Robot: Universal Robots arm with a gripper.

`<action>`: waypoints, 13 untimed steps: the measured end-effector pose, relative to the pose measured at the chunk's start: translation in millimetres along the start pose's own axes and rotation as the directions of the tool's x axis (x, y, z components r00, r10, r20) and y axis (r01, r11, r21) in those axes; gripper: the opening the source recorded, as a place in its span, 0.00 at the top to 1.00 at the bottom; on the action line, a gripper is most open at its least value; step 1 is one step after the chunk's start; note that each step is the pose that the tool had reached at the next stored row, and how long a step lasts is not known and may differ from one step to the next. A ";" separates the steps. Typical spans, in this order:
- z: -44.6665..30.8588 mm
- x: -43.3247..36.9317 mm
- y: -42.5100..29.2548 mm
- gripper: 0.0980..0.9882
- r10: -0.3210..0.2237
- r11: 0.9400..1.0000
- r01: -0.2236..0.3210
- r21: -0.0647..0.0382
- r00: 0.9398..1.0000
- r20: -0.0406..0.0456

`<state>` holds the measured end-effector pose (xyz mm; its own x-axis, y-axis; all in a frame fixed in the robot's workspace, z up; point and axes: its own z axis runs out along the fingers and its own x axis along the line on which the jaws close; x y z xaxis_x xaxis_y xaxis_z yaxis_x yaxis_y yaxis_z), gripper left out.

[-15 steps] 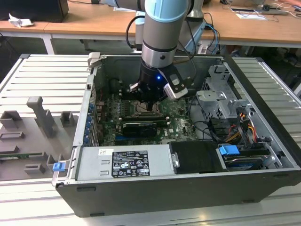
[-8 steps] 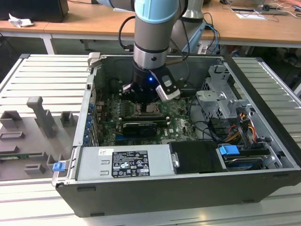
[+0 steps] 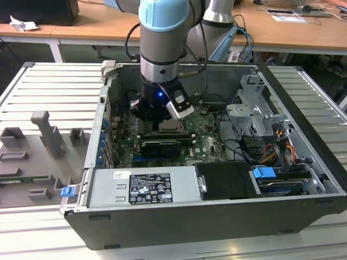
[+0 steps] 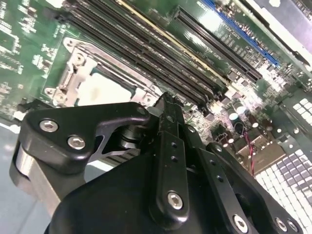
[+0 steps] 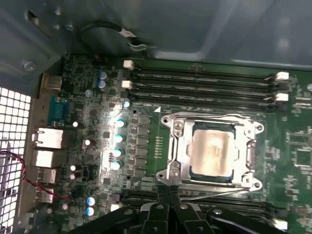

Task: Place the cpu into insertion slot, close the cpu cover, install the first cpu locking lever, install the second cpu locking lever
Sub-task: 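Install the second cpu locking lever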

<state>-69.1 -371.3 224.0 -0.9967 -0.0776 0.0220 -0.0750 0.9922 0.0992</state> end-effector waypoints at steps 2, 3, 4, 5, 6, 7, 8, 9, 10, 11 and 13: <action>3.3 -0.4 -0.3 0.99 0.000 1.000 0.000 0.000 1.000 0.000; 4.0 -1.1 -0.5 0.99 0.000 1.000 0.000 0.000 1.000 0.000; 4.3 -1.4 -0.7 0.99 0.000 1.000 0.000 0.000 1.000 0.000; 4.6 -1.4 -1.1 0.99 0.000 1.000 0.000 -0.001 1.000 0.000; 4.7 -0.6 -4.6 0.99 -0.001 1.000 0.001 -0.020 1.000 0.003; 4.7 -0.4 -5.1 0.99 -0.001 1.000 0.001 -0.026 1.000 0.003; 4.9 -0.4 -5.4 0.99 -0.001 1.000 0.001 -0.028 1.000 0.003; 5.5 -0.4 -5.5 0.99 -0.001 0.999 0.001 -0.034 1.000 0.004; 5.9 -0.5 -6.0 0.99 -0.002 0.999 0.002 -0.041 1.000 0.004; 6.2 -0.6 -6.8 0.99 -0.002 0.999 0.002 -0.047 1.000 0.005; 7.4 -0.6 -8.0 0.99 -0.002 0.999 0.002 -0.054 1.000 0.005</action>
<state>-68.0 -378.5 215.8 -0.9967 -0.0789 0.0164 -0.0755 0.9854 0.1524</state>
